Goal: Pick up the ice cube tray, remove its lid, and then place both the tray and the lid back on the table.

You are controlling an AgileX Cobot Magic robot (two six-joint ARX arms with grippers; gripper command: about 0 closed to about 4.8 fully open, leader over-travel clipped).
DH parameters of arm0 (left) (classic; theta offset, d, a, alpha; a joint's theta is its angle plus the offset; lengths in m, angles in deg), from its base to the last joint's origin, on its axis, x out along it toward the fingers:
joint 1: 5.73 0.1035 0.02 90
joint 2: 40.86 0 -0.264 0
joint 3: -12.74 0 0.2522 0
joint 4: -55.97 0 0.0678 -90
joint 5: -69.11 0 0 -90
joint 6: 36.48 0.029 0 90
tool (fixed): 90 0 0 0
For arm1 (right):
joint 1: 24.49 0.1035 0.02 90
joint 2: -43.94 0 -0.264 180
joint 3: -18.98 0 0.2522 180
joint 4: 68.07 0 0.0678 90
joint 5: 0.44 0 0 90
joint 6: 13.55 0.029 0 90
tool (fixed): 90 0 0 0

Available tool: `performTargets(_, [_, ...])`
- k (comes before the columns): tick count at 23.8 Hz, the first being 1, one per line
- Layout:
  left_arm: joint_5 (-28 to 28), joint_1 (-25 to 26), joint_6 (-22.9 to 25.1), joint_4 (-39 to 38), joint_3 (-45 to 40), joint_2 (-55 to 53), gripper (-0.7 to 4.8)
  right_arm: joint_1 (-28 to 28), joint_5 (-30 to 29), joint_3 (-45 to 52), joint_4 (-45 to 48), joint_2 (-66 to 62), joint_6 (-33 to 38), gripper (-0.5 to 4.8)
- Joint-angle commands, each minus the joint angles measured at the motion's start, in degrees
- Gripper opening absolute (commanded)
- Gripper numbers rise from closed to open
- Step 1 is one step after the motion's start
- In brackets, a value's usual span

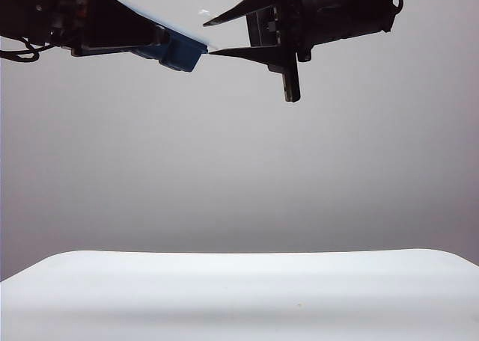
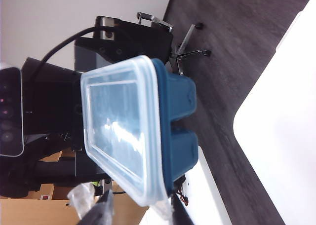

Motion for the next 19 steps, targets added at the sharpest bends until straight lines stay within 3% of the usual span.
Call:
performTargets(1, [-0.7,-0.04,0.0,0.61,0.09,0.15,2.32,0.66,-0.63,-0.31,1.03,0.31,0.26,0.73])
performTargets(2, [-0.98,-0.04,0.0,0.61,0.09,0.15,2.32,0.68,-0.63,-0.31,1.01,0.31,0.35,0.4])
performTargets(8, [-1.4,-0.04,-0.17,0.11,0.09,0.15,2.32,0.68,-0.63,-0.33,1.01,0.31,0.5,0.03])
performTargets(15, [-1.53,-0.04,-0.15,-1.42,0.09,0.15,2.32,0.68,-0.63,-0.33,3.21,0.33,2.01,-0.01])
performTargets(19, [-1.49,-0.02,0.04,-3.06,0.09,0.15,2.32,0.11,-0.83,-0.37,18.84,0.35,13.88,-0.01])
